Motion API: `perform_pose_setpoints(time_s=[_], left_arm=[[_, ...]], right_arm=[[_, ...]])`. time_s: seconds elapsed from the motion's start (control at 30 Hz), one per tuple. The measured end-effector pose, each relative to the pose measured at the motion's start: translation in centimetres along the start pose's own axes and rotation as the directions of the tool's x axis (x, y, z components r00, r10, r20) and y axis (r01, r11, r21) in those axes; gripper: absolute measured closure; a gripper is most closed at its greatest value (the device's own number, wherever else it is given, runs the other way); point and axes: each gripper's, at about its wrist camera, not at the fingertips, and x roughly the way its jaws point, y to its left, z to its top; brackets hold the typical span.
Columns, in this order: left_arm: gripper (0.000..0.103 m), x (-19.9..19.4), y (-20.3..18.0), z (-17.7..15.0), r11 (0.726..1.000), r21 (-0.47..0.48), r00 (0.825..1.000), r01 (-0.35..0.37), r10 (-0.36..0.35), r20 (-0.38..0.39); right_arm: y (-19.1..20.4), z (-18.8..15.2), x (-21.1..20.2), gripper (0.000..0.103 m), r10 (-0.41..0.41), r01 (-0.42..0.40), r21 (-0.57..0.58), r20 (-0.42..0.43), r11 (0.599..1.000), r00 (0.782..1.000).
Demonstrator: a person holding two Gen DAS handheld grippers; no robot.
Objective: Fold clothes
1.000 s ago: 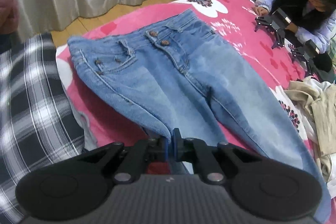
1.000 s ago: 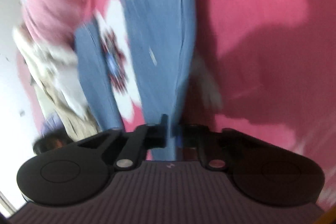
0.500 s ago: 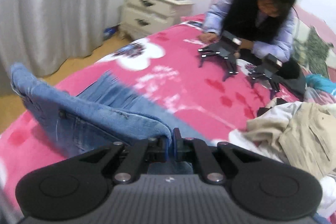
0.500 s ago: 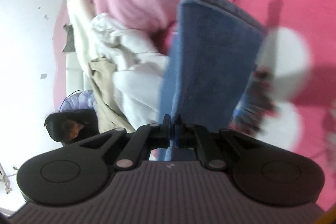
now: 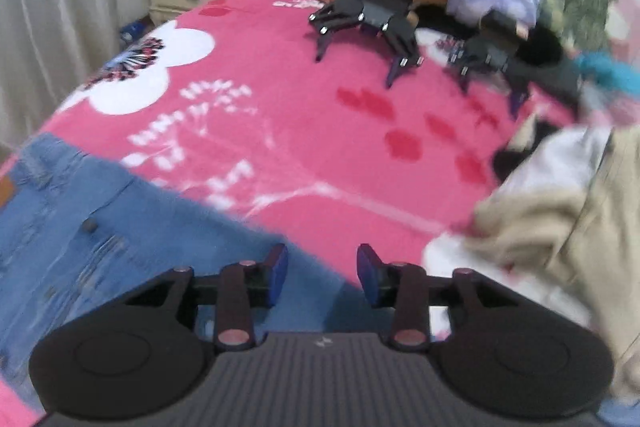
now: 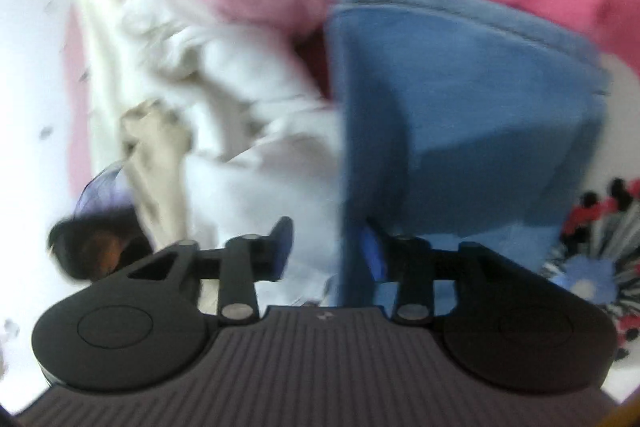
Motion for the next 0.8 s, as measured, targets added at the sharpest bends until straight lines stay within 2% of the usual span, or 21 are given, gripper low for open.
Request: perform_pose_setpoints(time_s=[0.07, 0.13, 0.17, 0.23, 0.3, 0.4, 0.47, 0.53, 0.6, 0.67, 0.8], left_arm=[[0.062, -0.1, 0.9, 1.4, 0.994, -0.097, 0.999, 0.048, -0.049, -0.007], [0.061, -1.0, 2.3, 2.4, 0.974, -0.202, 0.995, 0.098, -0.101, -0.001], [0.060, -1.8, 3.0, 2.5, 0.965, -0.232, 0.992, 0.126, -0.129, 0.003], [0.054, -4.1, 4.6, 1.8, 0.957, -0.248, 0.988, 0.149, -0.152, 0.005], [0.051, -6.7, 6.6, 0.3, 0.959, -0.248, 0.990, 0.136, -0.142, -0.006], [0.049, -9.6, 9.7, -3.2, 0.967, -0.249, 0.996, 0.059, -0.074, -0.051], [0.046, -10.6, 12.0, -5.8, 0.961, -0.276, 0.996, 0.013, -0.038, -0.085], [0.045, -10.6, 13.9, -7.6, 0.944, -0.330, 0.993, -0.004, -0.035, -0.113], [0.045, -10.1, 15.6, -8.9, 0.920, -0.392, 0.990, -0.014, -0.041, -0.132], [0.042, -9.5, 16.7, -9.6, 0.897, -0.443, 0.991, 0.006, -0.066, -0.120], [0.039, -7.3, 18.5, -10.0, 0.850, -0.524, 0.986, 0.055, -0.129, -0.106]], right_arm=[[0.0, 0.9, 0.9, 0.060, 0.020, -0.020, 0.041, -0.002, 0.999, 1.000], [-0.4, 1.8, 1.3, 0.057, 0.092, -0.096, 0.136, 0.033, 0.986, 0.995], [-0.4, 1.9, 1.1, 0.054, 0.141, -0.147, 0.165, 0.047, 0.975, 0.989], [-0.2, 1.5, -0.1, 0.050, 0.182, -0.185, 0.150, 0.035, 0.971, 0.983], [-0.1, 0.4, -1.5, 0.048, 0.158, -0.155, 0.099, -0.028, 0.983, 0.987], [-1.3, -2.0, -3.0, 0.047, 0.042, -0.041, 0.013, -0.140, 0.999, 0.989], [-3.4, -3.7, -3.4, 0.046, -0.041, 0.042, -0.002, -0.183, 0.999, 0.982], [-5.7, -4.7, -3.2, 0.046, -0.092, 0.096, 0.013, -0.189, 0.995, 0.978], [-7.6, -5.4, -2.5, 0.046, -0.100, 0.104, 0.011, -0.168, 0.995, 0.981], [-9.0, -5.7, -1.4, 0.046, -0.098, 0.102, 0.019, -0.143, 0.995, 0.985], [-10.1, -6.3, 0.5, 0.044, 0.029, -0.023, 0.062, -0.094, 0.998, 0.995]])
